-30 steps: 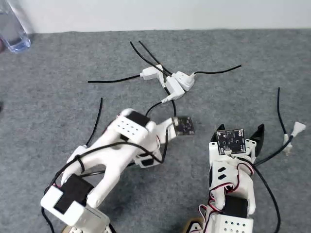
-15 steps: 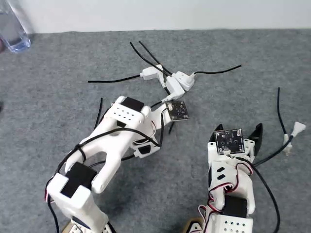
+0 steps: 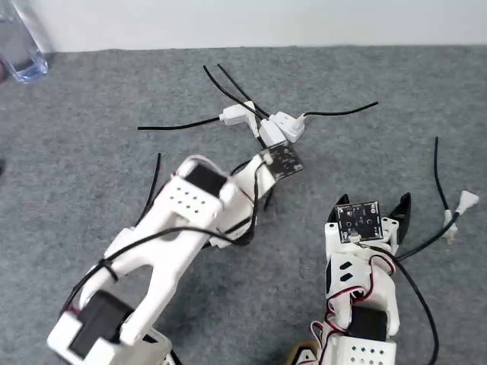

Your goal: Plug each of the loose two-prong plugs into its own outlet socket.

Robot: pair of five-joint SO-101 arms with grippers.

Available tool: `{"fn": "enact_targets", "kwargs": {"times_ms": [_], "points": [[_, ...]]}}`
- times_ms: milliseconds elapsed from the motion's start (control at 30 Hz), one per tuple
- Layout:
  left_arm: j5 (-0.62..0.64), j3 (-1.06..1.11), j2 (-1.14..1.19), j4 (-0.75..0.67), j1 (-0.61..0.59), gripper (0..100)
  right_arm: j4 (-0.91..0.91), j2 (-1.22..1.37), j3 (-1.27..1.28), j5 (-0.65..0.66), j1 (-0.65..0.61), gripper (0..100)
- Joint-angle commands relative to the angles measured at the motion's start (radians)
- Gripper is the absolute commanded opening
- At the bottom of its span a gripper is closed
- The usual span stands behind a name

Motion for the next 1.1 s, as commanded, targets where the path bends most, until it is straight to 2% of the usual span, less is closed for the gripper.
{"fn": "enact_targets", "kwargs": {"times_ms": [0,133,233,600,700,933,1067], "points": [[0.153,0.188,-0.094,-0.221,0.003,20,-0.001,-0.007,0.017,-0.003,-0.001,36.8],[0.261,0.372,-0.17,-0.437,0.012,20,0.001,-0.007,0.017,-0.003,-0.001,36.8],[0.235,0.427,-0.193,-0.471,0.006,20,0.001,-0.007,0.017,-0.003,-0.002,36.8],[0.051,0.426,-0.133,-0.433,-0.063,21,0.001,-0.007,0.017,-0.003,-0.005,36.8],[0.031,0.401,-0.121,-0.384,-0.061,21,0.001,-0.007,0.017,-0.003,-0.005,36.8],[0.028,0.337,-0.044,-0.376,-0.06,21,0.001,-0.007,0.017,-0.003,-0.005,36.8],[0.003,0.248,0.038,-0.296,-0.061,20,0.001,-0.007,0.017,-0.003,-0.005,36.8]]}}
